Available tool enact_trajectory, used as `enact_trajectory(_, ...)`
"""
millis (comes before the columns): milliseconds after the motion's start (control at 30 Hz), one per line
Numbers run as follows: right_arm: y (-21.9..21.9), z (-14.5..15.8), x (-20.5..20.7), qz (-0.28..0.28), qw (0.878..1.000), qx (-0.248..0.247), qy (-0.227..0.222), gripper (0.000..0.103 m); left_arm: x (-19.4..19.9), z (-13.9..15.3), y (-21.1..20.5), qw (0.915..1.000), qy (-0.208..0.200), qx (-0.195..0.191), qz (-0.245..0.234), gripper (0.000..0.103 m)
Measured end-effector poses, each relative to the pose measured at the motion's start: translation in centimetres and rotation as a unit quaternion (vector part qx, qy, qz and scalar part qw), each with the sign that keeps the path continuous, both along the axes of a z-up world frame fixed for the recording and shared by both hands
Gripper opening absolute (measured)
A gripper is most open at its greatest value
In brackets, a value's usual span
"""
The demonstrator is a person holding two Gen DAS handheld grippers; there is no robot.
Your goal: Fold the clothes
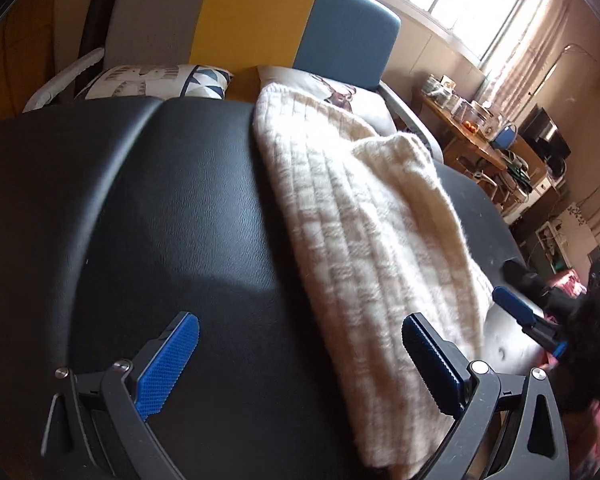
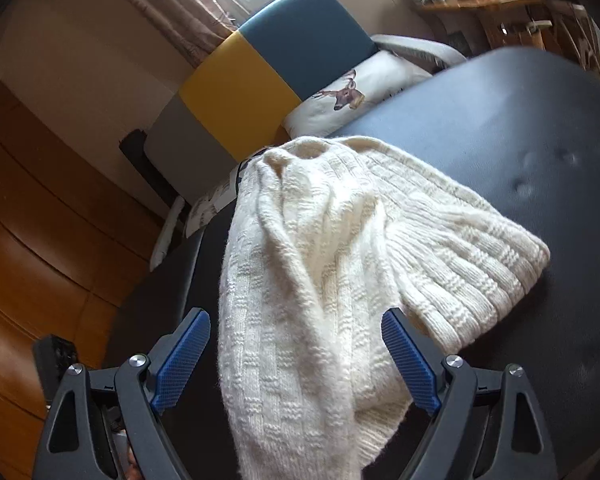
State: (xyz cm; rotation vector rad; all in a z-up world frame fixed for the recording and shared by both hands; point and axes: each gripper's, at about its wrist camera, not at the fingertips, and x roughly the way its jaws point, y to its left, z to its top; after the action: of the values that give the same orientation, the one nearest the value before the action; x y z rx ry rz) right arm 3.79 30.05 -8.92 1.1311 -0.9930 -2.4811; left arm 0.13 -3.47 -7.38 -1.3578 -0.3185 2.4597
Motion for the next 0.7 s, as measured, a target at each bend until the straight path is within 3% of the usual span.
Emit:
enact_trajectory(133, 1.9, -1.3, 0.1, 0.019, 0.996, -0.090, -0.010, 0.090, 0.6, -2.1, -1.7, 0.9974, -0.040, 0.058, -0.016, 0.103)
enact_trajectory(267, 1.6, -2.1, -1.5, 0.009, 0.997, -0.068, -0.022, 0.090, 1.4, -3.4, -2.4, 0.9936, -0.067, 0.089, -0.019, 0.103)
enact_trajectory(400, 2.0, -4.5, -3.6, -0.025, 0.993, -0.078, -0.080, 0.091, 1.8, -4.3, -2.2, 0.9904, -0.099, 0.094, -0.021, 0.103)
enact_trajectory(500, -1.1, -4.0, -4.4, 0.055, 0.992, -0.106, -0.045, 0.091, 2.1, -4.3, -2.4, 0.9895, -0.104, 0.099, -0.020, 0.103)
enact_trajectory(700, -8.7, -4.2, -4.1, 0.212, 0.976, -0.033, -0.028, 0.092, 2.0, -1.1, -3.7, 0.9921, -0.052, 0.114, -0.001, 0.103)
